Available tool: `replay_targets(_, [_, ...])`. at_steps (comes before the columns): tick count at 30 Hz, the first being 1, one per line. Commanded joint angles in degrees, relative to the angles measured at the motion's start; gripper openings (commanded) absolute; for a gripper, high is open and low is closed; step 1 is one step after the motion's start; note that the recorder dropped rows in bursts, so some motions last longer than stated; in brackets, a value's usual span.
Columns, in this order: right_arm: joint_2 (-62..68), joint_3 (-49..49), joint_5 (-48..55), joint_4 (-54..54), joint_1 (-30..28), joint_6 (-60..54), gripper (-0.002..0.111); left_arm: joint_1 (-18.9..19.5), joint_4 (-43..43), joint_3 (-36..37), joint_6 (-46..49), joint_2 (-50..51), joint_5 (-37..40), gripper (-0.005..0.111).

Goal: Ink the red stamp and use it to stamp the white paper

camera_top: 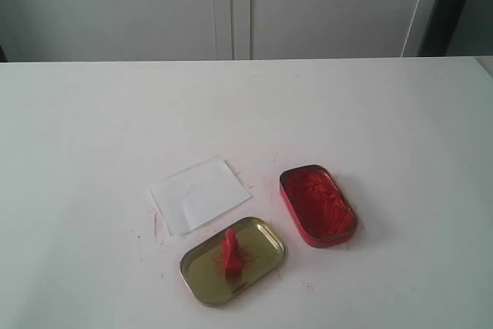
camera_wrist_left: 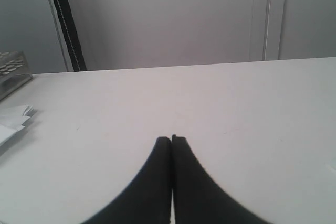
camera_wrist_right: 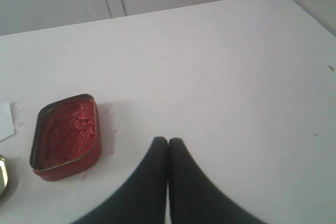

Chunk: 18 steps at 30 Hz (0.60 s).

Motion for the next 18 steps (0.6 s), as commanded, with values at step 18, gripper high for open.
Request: replay_targets(18, [-0.2,0.3,-0.8,0.0,0.4,-0.2,0.0,-0.2,-0.4,-25.9,-3.8,8.8,36.4,0.0])
